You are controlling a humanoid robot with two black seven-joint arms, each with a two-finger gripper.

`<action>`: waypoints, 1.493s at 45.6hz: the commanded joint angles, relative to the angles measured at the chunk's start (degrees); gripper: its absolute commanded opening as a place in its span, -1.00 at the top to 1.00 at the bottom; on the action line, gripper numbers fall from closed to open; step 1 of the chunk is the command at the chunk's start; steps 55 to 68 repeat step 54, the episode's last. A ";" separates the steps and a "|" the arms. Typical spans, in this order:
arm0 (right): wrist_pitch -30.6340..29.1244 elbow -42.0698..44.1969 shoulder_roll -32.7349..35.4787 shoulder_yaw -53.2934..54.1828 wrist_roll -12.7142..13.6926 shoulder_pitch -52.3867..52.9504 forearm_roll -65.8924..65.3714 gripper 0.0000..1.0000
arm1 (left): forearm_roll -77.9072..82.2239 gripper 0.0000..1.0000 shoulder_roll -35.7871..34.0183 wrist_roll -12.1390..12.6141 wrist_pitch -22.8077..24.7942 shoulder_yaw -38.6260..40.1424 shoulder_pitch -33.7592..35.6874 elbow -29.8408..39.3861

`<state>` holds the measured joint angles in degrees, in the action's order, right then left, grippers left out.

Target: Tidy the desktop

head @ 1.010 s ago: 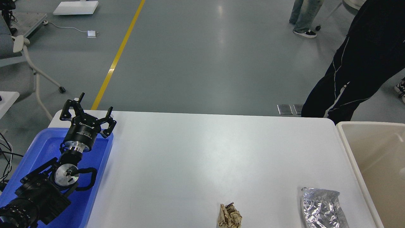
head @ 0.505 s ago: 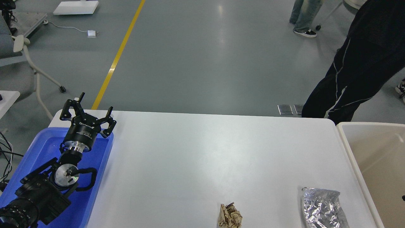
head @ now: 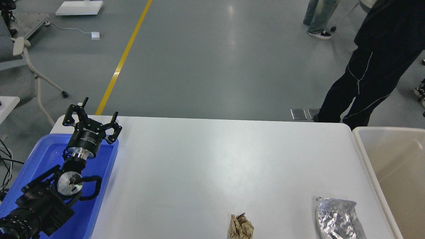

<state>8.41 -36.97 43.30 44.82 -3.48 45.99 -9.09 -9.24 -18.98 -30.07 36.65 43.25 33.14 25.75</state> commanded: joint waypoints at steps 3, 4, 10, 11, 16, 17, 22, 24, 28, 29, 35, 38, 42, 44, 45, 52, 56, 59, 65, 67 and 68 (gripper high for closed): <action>-6.91 -16.90 1.35 23.37 -0.73 1.21 -0.83 -0.99 | 0.01 -1.00 0.00 0.01 0.00 -0.01 0.00 0.00; -7.70 -17.87 1.35 24.52 -1.26 1.12 -1.19 -0.99 | 0.01 -1.00 0.00 0.01 0.00 -0.01 0.00 0.00; -14.38 -19.55 0.57 27.87 -5.92 -2.30 -2.42 -0.99 | 0.01 -1.00 0.00 0.01 0.00 -0.01 0.00 0.00; -14.82 -19.55 0.21 27.87 -6.27 -3.00 -2.51 -0.99 | 0.01 -1.00 0.00 0.01 0.00 -0.01 0.00 0.00; -15.09 -19.28 -2.94 27.87 -6.27 -7.57 -2.51 -0.99 | 0.01 -1.00 0.00 0.01 0.00 -0.01 0.00 0.00; -15.18 -19.20 -3.82 27.96 -6.36 -8.45 -2.51 -0.99 | 0.01 -1.00 0.00 -0.08 0.00 -0.01 0.00 0.00; -15.97 -18.49 -9.45 30.32 -6.63 -13.46 -2.60 -0.99 | 0.01 -1.00 0.00 0.01 0.00 -0.01 0.00 0.00; -16.23 -18.23 -13.31 31.56 -6.80 -16.97 -3.56 -0.99 | 0.01 -1.00 0.00 -0.08 0.00 -0.01 0.00 0.00; -16.67 -18.23 -17.18 31.65 -7.50 -19.79 -7.33 -0.99 | 0.01 -1.00 0.00 0.01 0.00 -0.01 0.00 0.00; -16.67 -18.23 -17.80 31.65 -7.85 -20.32 -8.56 -0.99 | 0.01 -1.00 0.00 0.01 0.00 -0.01 0.00 0.00; -16.67 -16.83 -19.13 31.47 -10.31 -22.34 -13.05 -0.99 | 0.01 -1.00 0.00 0.01 0.00 -0.01 0.00 0.00; -16.67 -14.98 -19.21 31.30 -10.93 -22.35 -13.05 -0.99 | 0.01 -1.00 0.00 0.01 0.00 -0.01 0.00 0.00; -16.76 -12.70 -19.21 31.12 -11.11 -22.26 -13.05 -0.99 | 0.01 -1.00 0.00 0.01 0.00 -0.01 0.00 0.00; -16.76 -11.82 -19.21 30.77 -11.11 -22.26 -12.97 -0.99 | 0.01 -1.00 0.00 0.01 0.00 -0.01 0.00 0.00; -16.76 -11.46 -19.21 30.68 -11.11 -22.17 -12.97 -0.99 | 0.01 -1.00 0.00 0.01 0.00 -0.01 0.00 0.00; -16.76 -9.27 -19.21 28.93 -11.20 -21.64 -13.05 -0.99 | 0.01 -1.00 0.00 -0.08 0.00 -0.01 0.00 0.00; -16.76 -9.26 -19.21 28.66 -11.20 -21.55 -12.97 -0.99 | 0.01 -1.00 0.00 -0.08 0.00 -0.01 0.00 0.00; -16.76 -9.26 -19.21 28.66 -11.20 -21.55 -12.97 -0.99 | 0.01 -1.00 0.00 -0.08 0.00 -0.01 0.00 0.00; -16.76 -9.26 -19.21 28.66 -11.20 -21.55 -12.97 -0.99 | 0.01 -1.00 0.00 -0.08 0.00 -0.01 0.00 0.00; -16.76 -9.26 -19.21 28.66 -11.20 -21.55 -12.97 -0.99 | 0.01 -1.00 0.00 -0.08 0.00 -0.01 0.00 0.00; -16.76 -9.26 -19.21 28.66 -11.20 -21.55 -12.97 -0.99 | 0.01 -1.00 0.00 -0.08 0.00 -0.01 0.00 0.00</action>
